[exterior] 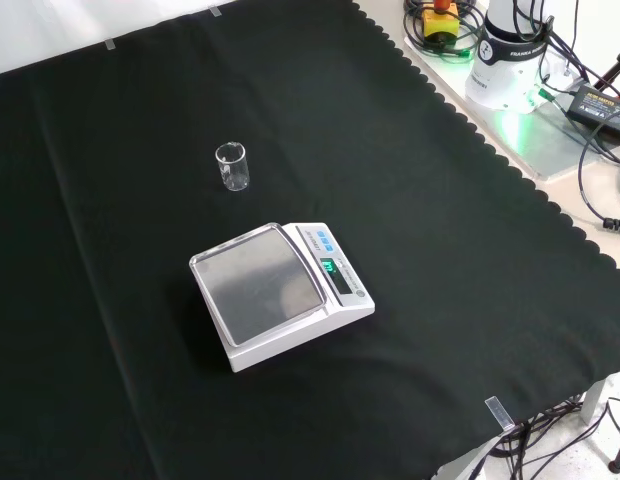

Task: Pick up the beaker.

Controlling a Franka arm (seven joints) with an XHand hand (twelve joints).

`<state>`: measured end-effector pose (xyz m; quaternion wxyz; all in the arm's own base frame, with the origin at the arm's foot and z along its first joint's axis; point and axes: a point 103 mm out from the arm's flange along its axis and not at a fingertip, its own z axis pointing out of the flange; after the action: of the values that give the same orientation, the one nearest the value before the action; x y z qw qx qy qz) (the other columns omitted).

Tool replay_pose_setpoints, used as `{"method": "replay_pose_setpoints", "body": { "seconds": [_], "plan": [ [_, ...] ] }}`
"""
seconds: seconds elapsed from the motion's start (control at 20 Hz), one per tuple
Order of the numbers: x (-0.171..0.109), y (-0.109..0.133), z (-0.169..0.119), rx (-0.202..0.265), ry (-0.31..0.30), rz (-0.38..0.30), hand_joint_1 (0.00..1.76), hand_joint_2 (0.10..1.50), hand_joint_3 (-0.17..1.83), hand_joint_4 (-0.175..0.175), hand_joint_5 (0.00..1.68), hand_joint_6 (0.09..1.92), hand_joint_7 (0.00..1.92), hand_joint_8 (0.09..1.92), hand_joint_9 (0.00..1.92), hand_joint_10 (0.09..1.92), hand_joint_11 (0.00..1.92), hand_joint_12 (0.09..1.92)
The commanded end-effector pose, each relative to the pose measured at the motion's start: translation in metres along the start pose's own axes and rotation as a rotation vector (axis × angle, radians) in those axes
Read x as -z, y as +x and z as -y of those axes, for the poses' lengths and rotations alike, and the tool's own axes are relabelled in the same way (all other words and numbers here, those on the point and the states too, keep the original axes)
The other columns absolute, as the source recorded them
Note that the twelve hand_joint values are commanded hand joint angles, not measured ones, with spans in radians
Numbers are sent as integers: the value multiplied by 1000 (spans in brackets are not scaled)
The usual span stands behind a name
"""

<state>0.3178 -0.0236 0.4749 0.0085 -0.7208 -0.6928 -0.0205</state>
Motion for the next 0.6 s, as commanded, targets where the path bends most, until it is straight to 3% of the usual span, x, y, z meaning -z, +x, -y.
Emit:
{"method": "replay_pose_setpoints", "body": {
  "seconds": [0.05, 0.1, 0.15, 0.35, 0.6],
  "plan": [
    [-22, -28, -22, -43, -61, -78, 96, 960, 322, -36, 183, 87, 0, 712, 0, 635, 0, 1469],
    [-25, -31, -23, -76, -72, -60, 98, 961, 319, -36, 185, 87, 0, 707, 0, 641, 0, 1471],
    [-27, -38, -27, -104, -79, -117, 99, 961, 317, -36, 185, 87, 0, 704, 0, 645, 0, 1472],
    [-48, -55, -38, -53, -94, -124, 103, 962, 309, -37, 189, 87, 0, 699, 0, 661, 0, 1476],
    [-95, -68, -60, -71, -86, -191, 112, 964, 297, -39, 199, 87, 0, 707, 0, 688, 0, 1485]
  ]
}}
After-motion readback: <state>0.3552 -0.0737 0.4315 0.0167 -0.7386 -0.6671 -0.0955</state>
